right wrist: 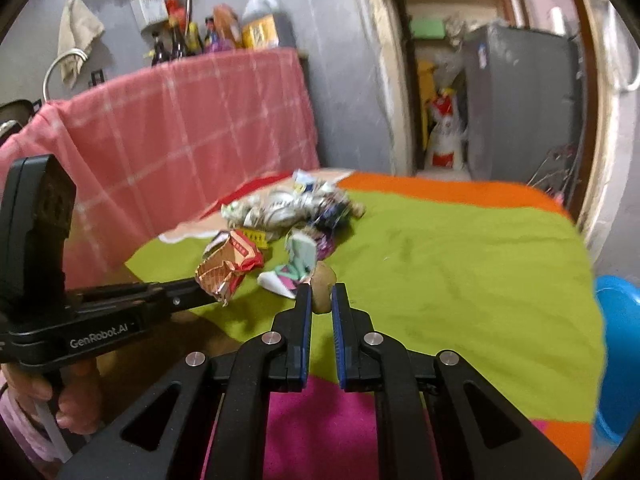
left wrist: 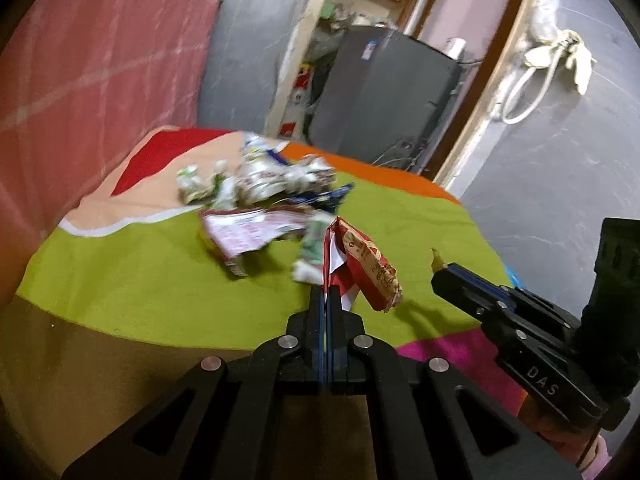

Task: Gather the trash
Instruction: 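Grasp the red snack wrapper with the left tool while the right tool grasps a small brown piece, then carry both held pieces over the blue bucket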

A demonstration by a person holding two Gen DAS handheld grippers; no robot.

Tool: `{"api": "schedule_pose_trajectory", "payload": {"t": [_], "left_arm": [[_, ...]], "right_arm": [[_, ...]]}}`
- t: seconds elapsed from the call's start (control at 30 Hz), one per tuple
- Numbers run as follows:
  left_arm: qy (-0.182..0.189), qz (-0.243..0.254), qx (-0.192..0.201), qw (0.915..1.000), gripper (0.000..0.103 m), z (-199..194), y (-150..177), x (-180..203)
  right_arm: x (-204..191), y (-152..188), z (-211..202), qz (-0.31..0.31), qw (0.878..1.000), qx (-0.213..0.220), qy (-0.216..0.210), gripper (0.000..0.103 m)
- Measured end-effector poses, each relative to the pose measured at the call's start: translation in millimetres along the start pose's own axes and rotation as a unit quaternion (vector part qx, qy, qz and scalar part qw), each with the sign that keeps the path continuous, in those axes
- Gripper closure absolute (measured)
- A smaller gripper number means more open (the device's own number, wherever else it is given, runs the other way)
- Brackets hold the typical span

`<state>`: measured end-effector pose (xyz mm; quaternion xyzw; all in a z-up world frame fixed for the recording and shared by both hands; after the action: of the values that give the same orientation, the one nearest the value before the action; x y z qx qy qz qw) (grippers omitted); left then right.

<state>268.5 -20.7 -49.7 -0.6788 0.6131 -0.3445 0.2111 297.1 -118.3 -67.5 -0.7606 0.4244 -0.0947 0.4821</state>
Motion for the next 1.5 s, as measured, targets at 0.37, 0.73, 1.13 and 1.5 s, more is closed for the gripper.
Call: {"api": "schedule_pose_trajectory", "payload": {"t": [0.37, 0.73, 1.13, 1.5], "left_arm": [[0.065, 0.062, 0.065, 0.9938, 0.103, -12, -21, 107], [0.127, 0.104, 0.13, 0.9778, 0.103, 7, -29, 237], [0.139, 0.141, 0.149, 0.9689, 0.103, 60, -25, 326], [0.131, 0.144, 0.088, 0.977, 0.103, 113, -20, 345]], "right_arm": [[47, -7, -111, -0.001, 0.988, 0.112, 0.11, 0.095], [121, -7, -220, -0.01, 0.948, 0.204, 0.246, 0.095], [209, 17, -260, 0.012, 0.913, 0.234, 0.334, 0.095], [257, 42, -247, 0.058, 0.915, 0.216, 0.335, 0.094]]}}
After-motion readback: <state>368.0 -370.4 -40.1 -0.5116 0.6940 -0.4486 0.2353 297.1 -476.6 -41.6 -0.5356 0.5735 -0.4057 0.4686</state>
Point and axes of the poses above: each gripper's, at about its wrist camera, not at the fingertips, and z roughly the way its jaws point, x to its right, y to its underside, the point moved 8 cm from there along z, roughly the way its jaws point, and after that the axes turned 10 degrees about -y, right-handed, at the moved point
